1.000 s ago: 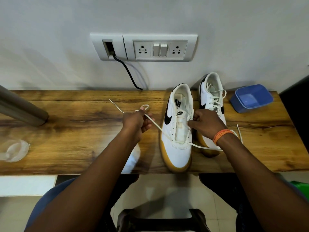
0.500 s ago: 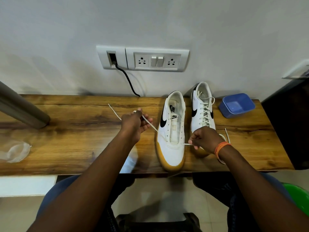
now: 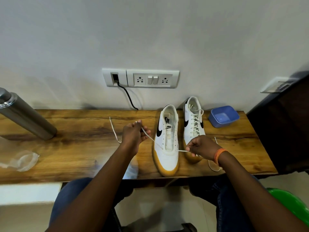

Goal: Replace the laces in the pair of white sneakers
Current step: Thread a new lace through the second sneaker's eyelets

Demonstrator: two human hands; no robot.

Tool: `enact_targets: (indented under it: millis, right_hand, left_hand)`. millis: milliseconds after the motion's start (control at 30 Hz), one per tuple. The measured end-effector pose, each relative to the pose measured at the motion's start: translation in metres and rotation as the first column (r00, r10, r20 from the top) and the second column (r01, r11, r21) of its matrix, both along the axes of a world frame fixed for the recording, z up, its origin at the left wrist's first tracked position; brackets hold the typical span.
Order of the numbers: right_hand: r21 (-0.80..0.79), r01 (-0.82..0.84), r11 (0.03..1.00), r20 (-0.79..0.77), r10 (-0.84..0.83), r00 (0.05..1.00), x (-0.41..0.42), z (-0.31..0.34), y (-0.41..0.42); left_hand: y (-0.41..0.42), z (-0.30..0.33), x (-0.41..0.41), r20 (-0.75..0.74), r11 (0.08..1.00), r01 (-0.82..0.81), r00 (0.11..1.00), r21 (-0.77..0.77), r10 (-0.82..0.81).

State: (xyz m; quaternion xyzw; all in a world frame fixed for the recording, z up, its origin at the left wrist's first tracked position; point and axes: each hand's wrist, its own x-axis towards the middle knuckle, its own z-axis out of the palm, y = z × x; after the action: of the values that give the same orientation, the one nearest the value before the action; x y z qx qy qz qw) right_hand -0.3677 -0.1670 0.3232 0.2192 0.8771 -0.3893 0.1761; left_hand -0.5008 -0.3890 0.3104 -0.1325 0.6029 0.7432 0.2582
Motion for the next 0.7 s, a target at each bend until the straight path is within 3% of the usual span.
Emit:
enact_targets:
  millis: [267,500,700]
  right_hand:
    - [-0.23,0.143,0.963,-0.11,-0.172,0.979,0.021,0.093,0.011]
    - [-0.384,0.06,0.921,-0.272,-0.175,0.946,0.022,0.182,0.009]
    - [-0.488,0.045,0.872,-0.346,-0.24,0.907,0.024,0.254,0.007]
  left_hand:
    - [0.011,0.076,0.029,-0.241,0.978,0.204,0.947,-0.053,-0.21]
    - [0.02,0.181,0.047,-0.463,0.931,0.353,0.812,-0.095,-0.355]
    - [0.021,0.248,0.059,-0.52,0.92,0.37,0.765,-0.127,-0.38]
